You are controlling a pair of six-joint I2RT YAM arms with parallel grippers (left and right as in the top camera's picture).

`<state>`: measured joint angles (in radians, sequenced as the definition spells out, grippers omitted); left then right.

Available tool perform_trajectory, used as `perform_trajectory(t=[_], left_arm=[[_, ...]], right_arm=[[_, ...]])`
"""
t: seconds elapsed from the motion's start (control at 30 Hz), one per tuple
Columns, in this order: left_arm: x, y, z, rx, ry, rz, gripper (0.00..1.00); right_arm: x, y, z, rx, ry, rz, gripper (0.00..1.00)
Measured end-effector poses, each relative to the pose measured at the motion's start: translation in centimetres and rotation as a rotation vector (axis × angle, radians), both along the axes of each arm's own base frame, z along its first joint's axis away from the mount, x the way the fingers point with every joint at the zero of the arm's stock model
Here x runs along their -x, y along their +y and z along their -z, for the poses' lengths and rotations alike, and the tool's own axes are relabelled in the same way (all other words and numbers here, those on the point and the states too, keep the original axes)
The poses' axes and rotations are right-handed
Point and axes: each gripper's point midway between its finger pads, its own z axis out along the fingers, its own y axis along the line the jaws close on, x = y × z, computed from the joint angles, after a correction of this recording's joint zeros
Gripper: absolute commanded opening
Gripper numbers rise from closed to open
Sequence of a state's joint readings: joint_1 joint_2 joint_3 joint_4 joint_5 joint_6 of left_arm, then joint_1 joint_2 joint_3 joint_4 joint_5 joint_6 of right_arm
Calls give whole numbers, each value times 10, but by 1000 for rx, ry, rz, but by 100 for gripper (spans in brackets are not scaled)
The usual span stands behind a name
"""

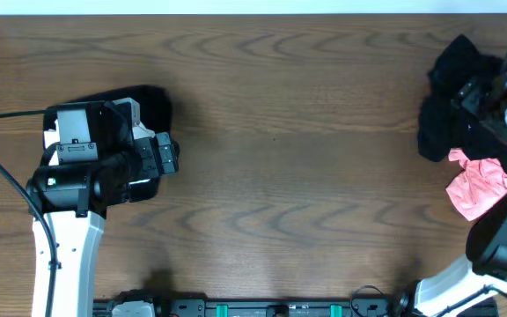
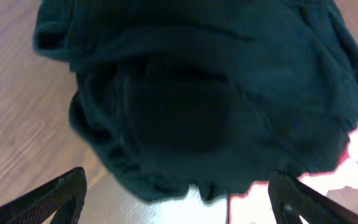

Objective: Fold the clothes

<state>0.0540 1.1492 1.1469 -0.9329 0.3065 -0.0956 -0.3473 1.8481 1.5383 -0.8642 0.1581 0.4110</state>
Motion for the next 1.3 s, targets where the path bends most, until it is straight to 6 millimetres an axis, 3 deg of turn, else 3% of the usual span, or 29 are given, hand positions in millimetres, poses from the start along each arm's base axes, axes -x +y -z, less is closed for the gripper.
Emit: perform_trajectory(t=[0.2,0.3,0.33,0.4,0.47,0.57,0.67,0.77,0.9,1.0,1.03,1.13,1.3], left_arm=[[0,0,0,0,1,0,98],[0,0,0,0,1,0,98],[0,0,0,0,1,0,98],[0,0,0,0,1,0,98],[0,0,0,0,2,0,98],[0,0,0,0,2,0,98],[0,0,0,0,2,0,98],[0,0,0,0,2,0,98],[0,0,0,0,2,0,98],[0,0,0,0,1,0,98],[0,0,0,0,2,0,98],[0,0,0,0,2,0,98],[1,0,1,0,5,0,98]], right_arm=[[-9,-8,27,16,36,-5,86],[-8,-8,44,7,78,-13,59],[-7,-7,50,2,95,-18,39],[-4,-5,56,-6,116,-19,20],[-3,-4,56,-10,122,-19,11],[-2,-1,48,-16,108,-22,7],[-7,7,22,-28,46,-53,2],[-20,27,-33,-38,-101,-142,1],[-33,88,-147,-47,-421,-382,1],[-19,145,-218,-58,-608,-566,1],[-14,161,-231,-65,-644,-613,1],[-1,206,-255,-99,-705,-746,1],[1,263,-240,-158,-665,-895,1]])
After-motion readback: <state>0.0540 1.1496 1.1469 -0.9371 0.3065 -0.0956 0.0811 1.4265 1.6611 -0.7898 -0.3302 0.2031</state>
